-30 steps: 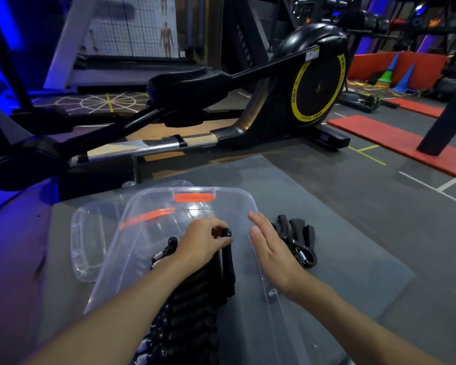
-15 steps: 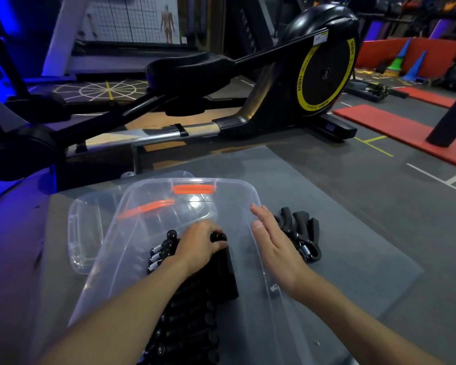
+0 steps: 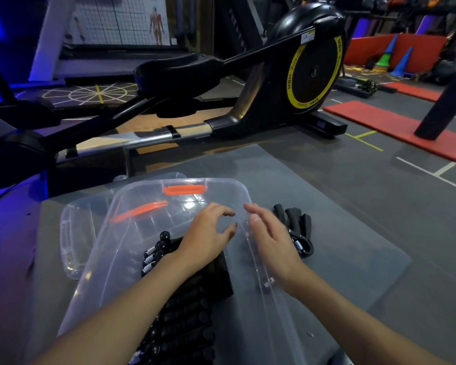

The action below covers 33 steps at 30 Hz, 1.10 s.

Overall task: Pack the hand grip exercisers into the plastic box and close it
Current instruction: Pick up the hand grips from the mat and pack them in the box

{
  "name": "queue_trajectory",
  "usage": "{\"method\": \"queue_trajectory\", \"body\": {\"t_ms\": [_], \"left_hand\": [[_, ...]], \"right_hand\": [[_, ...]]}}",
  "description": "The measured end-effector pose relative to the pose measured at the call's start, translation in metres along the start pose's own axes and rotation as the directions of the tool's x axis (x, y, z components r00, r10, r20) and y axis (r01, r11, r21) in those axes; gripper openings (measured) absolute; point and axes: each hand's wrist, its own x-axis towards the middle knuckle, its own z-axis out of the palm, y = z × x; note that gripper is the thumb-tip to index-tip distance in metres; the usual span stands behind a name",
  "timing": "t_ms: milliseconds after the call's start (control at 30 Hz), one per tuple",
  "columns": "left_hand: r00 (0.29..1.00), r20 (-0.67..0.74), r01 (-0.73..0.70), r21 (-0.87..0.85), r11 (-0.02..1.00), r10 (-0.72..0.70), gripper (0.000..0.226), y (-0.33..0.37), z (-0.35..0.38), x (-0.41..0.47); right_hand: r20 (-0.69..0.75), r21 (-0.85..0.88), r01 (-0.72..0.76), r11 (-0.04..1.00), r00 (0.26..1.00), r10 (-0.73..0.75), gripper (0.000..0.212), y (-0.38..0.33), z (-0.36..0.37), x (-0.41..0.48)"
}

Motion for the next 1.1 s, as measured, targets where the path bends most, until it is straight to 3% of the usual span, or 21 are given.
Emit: {"method": "queue_trajectory", "body": {"t_ms": [100, 200, 367, 467, 600, 1000, 1100], "left_hand": [[0.997, -0.016, -0.075, -0.075, 0.994, 0.074, 0.027, 0.028, -0.002, -0.005], [0.990, 0.096, -0.096, -0.057, 0.994, 0.101, 0.044, 0.042, -0.001, -0.015], [0.986, 0.132, -0.108, 0.020, 0.994, 0.104, 0.055, 0.047, -0.005, -0.015], [0.984, 0.156, -0.093, 0.021, 0.995, 0.088, 0.052, 0.049, -0.008, -0.014], [0.982, 0.170, -0.088, 0.023, 0.996, 0.083, 0.050, 0.050, -0.010, -0.013], [0.980, 0.177, -0.090, 0.015, 0.996, 0.086, 0.048, 0.050, -0.009, -0.012], [0.976, 0.208, -0.080, 0.049, 0.996, 0.069, 0.046, 0.053, -0.010, -0.013]], "right_hand": [[-0.247, 0.064, -0.042, 0.997, 0.967, 0.056, 0.017, 0.019, -0.016, 0.009], [-0.342, -0.023, -0.198, 0.980, 0.923, 0.178, 0.013, 0.066, -0.044, 0.020], [-0.447, -0.197, -0.486, 0.852, 0.818, 0.363, 0.047, 0.145, -0.088, 0.028], [-0.454, -0.165, -0.574, 0.802, 0.766, 0.455, 0.068, 0.170, -0.096, 0.036], [-0.434, -0.136, -0.580, 0.803, 0.763, 0.478, 0.096, 0.206, -0.092, 0.054], [-0.534, -0.149, -0.470, 0.870, 0.779, 0.329, 0.049, 0.166, -0.096, 0.052], [-0.537, -0.137, -0.417, 0.899, 0.793, 0.286, 0.047, 0.140, -0.105, 0.053]]}}
